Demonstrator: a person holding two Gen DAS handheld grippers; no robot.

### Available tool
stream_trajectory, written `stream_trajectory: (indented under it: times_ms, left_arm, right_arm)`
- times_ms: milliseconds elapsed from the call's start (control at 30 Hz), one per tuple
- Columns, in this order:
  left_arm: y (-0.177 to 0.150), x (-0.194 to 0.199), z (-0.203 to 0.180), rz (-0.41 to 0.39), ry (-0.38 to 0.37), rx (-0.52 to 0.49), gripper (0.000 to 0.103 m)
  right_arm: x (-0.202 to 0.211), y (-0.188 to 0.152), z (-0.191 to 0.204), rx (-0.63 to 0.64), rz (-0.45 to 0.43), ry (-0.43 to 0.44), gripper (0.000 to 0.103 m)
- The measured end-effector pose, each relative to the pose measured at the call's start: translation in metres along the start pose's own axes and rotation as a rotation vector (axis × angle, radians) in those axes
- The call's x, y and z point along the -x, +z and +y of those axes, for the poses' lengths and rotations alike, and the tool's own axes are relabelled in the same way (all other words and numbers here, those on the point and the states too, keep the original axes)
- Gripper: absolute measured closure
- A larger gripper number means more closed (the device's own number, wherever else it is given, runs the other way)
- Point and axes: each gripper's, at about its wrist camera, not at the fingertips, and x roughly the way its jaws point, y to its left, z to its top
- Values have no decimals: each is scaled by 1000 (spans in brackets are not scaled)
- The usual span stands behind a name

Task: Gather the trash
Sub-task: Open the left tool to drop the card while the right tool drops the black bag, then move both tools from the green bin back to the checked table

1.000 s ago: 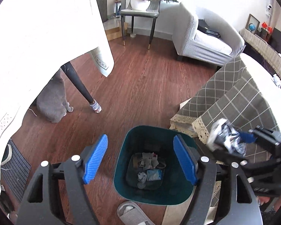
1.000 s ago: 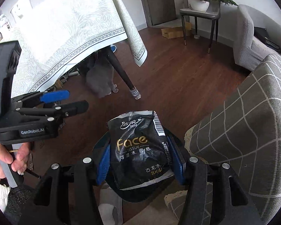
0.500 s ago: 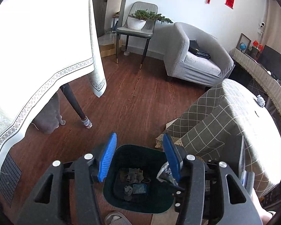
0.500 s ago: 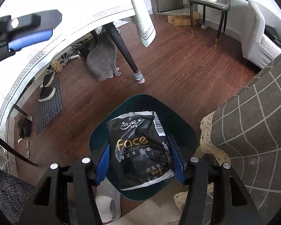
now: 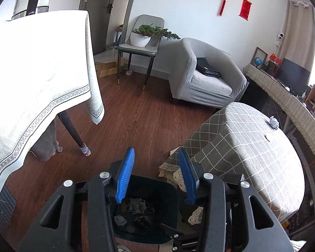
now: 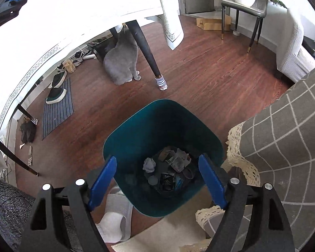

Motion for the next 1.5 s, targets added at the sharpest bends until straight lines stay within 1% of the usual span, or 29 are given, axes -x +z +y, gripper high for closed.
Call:
stream_trajectory:
  times_ms: [133, 233, 433, 567, 667, 767, 900, 1033, 1100, 1300, 1500]
  left_arm:
    - [4, 6, -7, -13, -11, -4, 57]
    - [8, 13, -20, -36, -27, -19, 56]
    - [16, 21, -45, -72, -44, -45, 56]
    - [21, 20, -56, -69, -89, -29, 55]
    - [26, 18, -70, -79, -92, -45, 53]
    - [30, 13, -87, -84, -103, -65, 50]
    - [34, 1, -115, -79, -125, -103, 47]
    - [36, -14, -143, -64, -153, -141, 40]
    - [38, -24, -157, -50, -170, -165, 38]
    - [42, -52, -202, -19, -202, -238, 34]
    - [44, -76, -245, 10, -249, -315, 30]
  right_arm:
    - [16, -4, -1, 8, -28, 7, 22]
    - [33, -5, 0, 30, -60, 11, 22]
    - [75, -9, -1, 67, -143, 6, 22]
    - [106, -13, -1, 91, -227, -46, 22]
    - [128, -17, -12, 85, -278, -63, 22]
    - [149, -19, -28, 68, -314, -79, 26]
    - [174, -21, -57, 26, -348, -111, 27]
    - [191, -26, -91, -23, -363, -151, 30]
    - [199, -30, -109, -51, -365, -182, 31]
    - [219, -38, -160, -146, -364, -250, 35]
    - [249, -47, -210, -232, -383, -327, 36]
